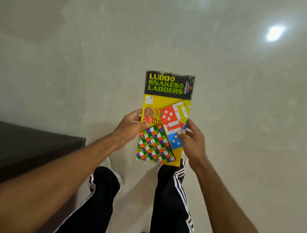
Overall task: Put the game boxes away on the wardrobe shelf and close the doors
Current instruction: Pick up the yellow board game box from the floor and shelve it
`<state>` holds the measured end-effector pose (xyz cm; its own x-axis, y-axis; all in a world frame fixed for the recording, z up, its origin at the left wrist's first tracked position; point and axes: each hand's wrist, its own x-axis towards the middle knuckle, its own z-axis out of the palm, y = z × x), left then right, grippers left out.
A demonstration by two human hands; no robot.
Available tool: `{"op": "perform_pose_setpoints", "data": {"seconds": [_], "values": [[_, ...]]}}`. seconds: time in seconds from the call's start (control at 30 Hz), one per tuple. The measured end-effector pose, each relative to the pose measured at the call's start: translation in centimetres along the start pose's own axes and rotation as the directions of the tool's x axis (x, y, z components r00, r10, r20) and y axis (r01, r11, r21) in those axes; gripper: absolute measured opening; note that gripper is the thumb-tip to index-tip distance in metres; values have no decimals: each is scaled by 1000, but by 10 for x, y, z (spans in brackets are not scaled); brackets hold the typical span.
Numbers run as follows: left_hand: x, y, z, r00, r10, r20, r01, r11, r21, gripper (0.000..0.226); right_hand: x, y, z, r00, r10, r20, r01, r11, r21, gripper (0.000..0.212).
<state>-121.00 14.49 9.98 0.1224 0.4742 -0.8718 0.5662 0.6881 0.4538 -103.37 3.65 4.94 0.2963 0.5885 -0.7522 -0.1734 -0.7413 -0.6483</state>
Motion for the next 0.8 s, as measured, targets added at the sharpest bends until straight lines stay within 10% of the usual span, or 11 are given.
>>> {"op": "perform_pose_setpoints", "data": {"seconds": [0.43, 0.8], "values": [[-312, 191, 107, 954, 127, 270, -217, 917, 334, 37, -309, -145, -200, 984, -20, -178, 67, 963, 260, 36], [-425, 284, 250, 778, 247, 578, -537, 739, 407, 34, -444, -149, -348, 848, -31, -529, 258, 896, 361, 43]]}}
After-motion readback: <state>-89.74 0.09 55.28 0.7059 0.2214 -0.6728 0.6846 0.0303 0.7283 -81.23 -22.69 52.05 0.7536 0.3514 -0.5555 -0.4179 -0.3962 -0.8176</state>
